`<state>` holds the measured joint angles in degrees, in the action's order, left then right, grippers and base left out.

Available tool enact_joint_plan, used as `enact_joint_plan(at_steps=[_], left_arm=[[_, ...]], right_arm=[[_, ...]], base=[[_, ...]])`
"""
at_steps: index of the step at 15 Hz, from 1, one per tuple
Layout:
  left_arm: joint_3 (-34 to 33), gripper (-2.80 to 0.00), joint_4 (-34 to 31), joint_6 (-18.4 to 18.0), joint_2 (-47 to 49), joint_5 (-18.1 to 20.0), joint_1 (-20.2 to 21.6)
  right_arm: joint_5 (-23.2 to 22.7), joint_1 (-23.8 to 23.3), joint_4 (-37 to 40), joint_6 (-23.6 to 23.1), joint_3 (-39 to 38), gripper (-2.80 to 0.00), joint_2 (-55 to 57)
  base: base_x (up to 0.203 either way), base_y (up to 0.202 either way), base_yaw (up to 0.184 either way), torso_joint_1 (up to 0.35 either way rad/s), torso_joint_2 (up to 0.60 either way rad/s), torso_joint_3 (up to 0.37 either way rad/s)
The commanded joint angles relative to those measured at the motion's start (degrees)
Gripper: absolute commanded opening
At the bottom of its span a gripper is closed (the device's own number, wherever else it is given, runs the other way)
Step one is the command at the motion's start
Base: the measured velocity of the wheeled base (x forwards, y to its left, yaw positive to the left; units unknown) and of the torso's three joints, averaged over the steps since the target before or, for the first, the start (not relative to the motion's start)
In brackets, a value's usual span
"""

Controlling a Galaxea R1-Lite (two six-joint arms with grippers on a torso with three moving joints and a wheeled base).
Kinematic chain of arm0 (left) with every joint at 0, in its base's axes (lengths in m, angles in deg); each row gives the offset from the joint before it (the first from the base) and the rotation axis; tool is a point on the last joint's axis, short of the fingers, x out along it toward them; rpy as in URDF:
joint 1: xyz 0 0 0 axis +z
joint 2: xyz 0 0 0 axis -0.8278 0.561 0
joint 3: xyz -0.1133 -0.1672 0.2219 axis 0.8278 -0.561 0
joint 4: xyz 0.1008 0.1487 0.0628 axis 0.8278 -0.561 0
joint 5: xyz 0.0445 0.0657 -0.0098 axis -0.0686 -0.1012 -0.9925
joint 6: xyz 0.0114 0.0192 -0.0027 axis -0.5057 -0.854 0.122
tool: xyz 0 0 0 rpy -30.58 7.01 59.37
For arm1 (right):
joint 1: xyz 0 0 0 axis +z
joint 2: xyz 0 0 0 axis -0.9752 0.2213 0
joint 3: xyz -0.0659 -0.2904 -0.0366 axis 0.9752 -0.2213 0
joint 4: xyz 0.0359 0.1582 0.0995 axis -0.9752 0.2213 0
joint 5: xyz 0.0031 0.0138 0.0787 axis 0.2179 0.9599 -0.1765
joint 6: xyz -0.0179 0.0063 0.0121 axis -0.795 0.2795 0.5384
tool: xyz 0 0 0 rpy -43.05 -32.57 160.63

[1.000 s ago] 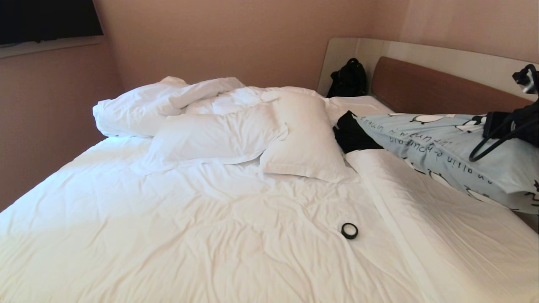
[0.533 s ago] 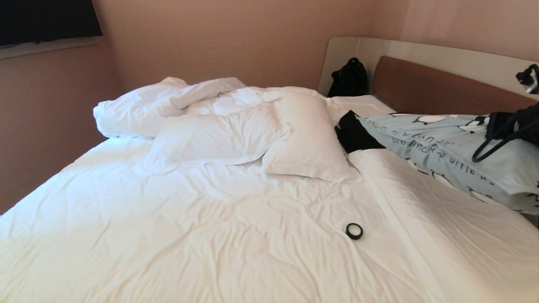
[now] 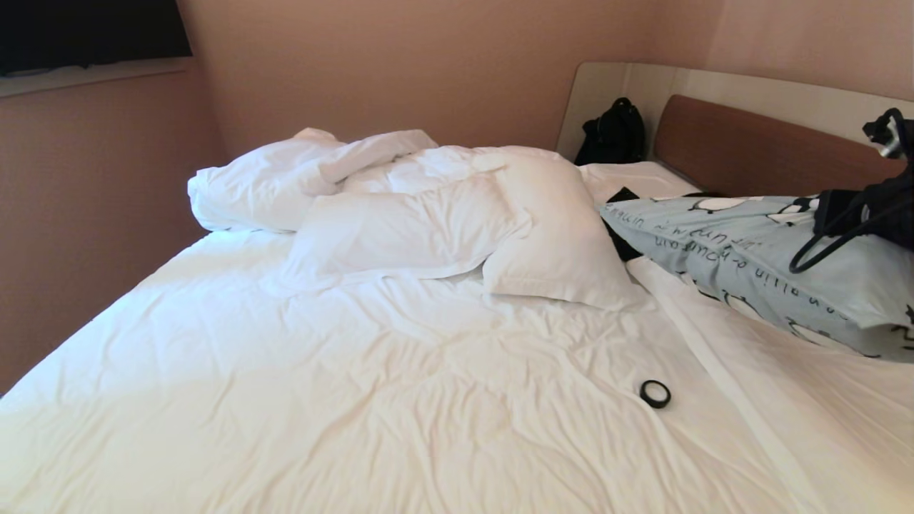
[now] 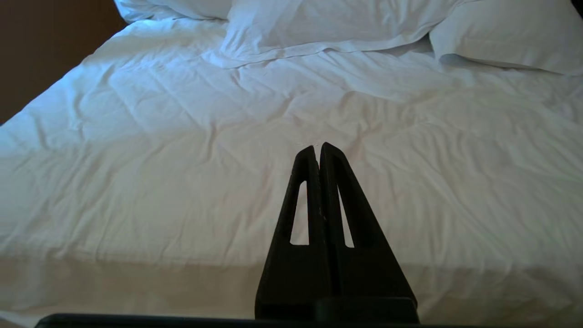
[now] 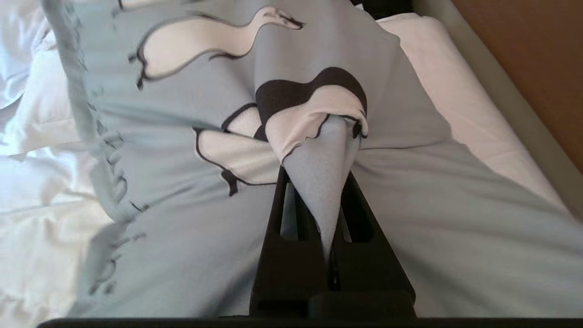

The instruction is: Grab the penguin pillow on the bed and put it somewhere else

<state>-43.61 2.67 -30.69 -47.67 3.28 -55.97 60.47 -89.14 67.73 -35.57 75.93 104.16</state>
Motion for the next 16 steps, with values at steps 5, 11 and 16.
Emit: enact_joint_plan(at_steps=[5, 11, 16], left_arm=[[-0.09, -2.8, 0.1, 0.03, -0.02, 0.0, 0.01], [-0.09, -2.8, 0.1, 0.12, -0.02, 0.0, 0.08], [-0.09, -2.8, 0.1, 0.2, -0.02, 0.0, 0.01]], right_arm=[[0.06, 0.06, -0.02, 0.18, -0.1, -2.8, -0.39], [-0.03, 0.06, -0.02, 0.18, -0.36, -2.8, -1.62], [0.06, 0.06, -0.02, 0.27, -0.36, -2.8, -1.8]], base=[[0.0, 0.038, 0.0, 0.001, 0.0, 0.001], [0.0, 0.0, 0.0, 0.0, 0.0, 0.0], [-0.13, 0.0, 0.001, 0.003, 0.0, 0.001]])
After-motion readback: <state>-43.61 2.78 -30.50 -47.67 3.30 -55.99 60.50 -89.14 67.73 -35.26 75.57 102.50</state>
